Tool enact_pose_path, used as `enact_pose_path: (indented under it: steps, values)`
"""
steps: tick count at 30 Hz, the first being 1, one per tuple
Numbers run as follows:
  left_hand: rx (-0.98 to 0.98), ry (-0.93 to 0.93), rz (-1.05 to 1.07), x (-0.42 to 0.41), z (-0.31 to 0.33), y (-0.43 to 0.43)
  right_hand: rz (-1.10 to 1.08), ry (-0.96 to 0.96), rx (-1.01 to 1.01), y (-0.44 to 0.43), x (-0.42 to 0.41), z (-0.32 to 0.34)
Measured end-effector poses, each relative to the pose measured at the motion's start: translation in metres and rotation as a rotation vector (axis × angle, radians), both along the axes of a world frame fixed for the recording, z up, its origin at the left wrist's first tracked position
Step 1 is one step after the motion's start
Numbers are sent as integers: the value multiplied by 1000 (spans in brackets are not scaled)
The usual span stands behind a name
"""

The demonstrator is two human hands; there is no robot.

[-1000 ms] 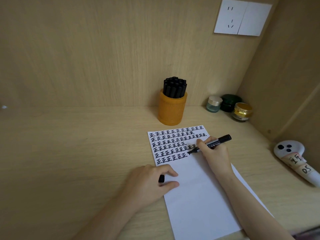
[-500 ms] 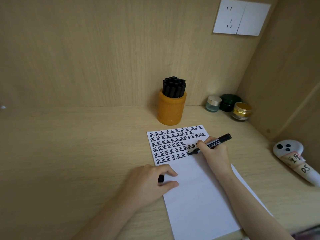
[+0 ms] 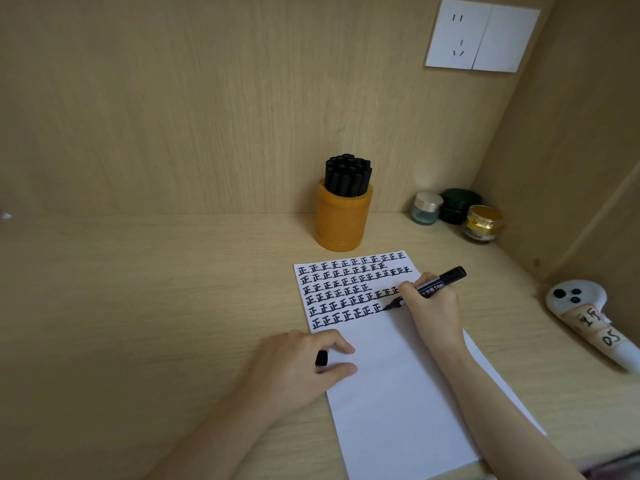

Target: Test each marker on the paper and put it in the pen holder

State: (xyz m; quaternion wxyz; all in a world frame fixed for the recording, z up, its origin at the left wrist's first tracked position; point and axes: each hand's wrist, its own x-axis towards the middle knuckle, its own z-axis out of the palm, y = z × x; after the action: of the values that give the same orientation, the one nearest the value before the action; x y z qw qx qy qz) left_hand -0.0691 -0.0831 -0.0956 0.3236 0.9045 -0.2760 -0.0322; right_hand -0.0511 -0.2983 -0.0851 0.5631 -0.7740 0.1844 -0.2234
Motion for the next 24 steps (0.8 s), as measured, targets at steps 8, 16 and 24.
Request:
enact_pose_path:
  steps: [8, 16, 24]
  values:
    - [15, -12, -18, -2, 2, 0, 10, -19, 17, 0, 0, 0]
    - [-399, 159, -88, -3, 6, 1, 66, -113, 334, -3, -2, 9]
    - [-623, 299, -55, 0, 6, -4, 334, -47, 498, 16, -18, 28]
